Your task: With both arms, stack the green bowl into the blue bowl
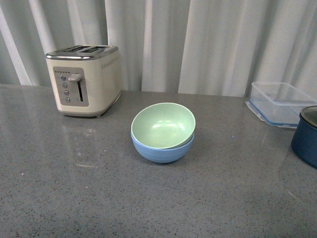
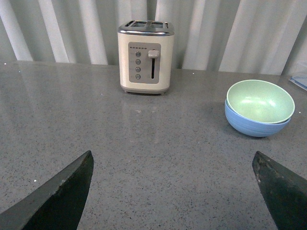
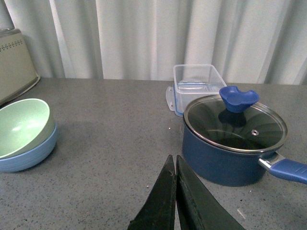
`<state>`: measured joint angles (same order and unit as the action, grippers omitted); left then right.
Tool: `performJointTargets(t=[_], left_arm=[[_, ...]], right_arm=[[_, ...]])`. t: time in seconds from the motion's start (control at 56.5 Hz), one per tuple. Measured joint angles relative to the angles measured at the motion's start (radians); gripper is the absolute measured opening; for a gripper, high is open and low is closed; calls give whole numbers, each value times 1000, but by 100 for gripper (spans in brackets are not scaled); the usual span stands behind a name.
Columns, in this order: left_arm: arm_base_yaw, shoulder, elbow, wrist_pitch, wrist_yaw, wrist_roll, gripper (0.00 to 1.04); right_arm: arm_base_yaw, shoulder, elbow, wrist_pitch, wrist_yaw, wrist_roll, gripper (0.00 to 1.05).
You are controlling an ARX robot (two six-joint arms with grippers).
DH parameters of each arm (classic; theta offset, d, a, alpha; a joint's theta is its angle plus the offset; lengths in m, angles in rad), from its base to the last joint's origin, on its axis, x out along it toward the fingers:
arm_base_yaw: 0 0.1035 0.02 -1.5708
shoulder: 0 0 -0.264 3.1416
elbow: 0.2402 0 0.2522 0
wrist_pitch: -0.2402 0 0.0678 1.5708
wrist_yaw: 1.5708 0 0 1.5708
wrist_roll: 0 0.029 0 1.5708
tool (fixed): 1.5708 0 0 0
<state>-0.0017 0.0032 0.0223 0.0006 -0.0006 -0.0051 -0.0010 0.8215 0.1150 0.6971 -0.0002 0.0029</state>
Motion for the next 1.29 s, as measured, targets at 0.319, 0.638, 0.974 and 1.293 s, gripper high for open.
performJointTargets(t=[0.319,0.638,0.974,1.293], left_arm=[[0,0,0,0,0,0,98],[0,0,0,0,0,0,98],[0,0,0,0,0,0,98],[0,0,0,0,0,0,98]], right_arm=[[0,-195,-68,-127,0,0,1],[0,-354,-110,-231,0,0,1],[0,-521,-110,-394,0,0,1],[0,-620,-110,-492,0,0,1]])
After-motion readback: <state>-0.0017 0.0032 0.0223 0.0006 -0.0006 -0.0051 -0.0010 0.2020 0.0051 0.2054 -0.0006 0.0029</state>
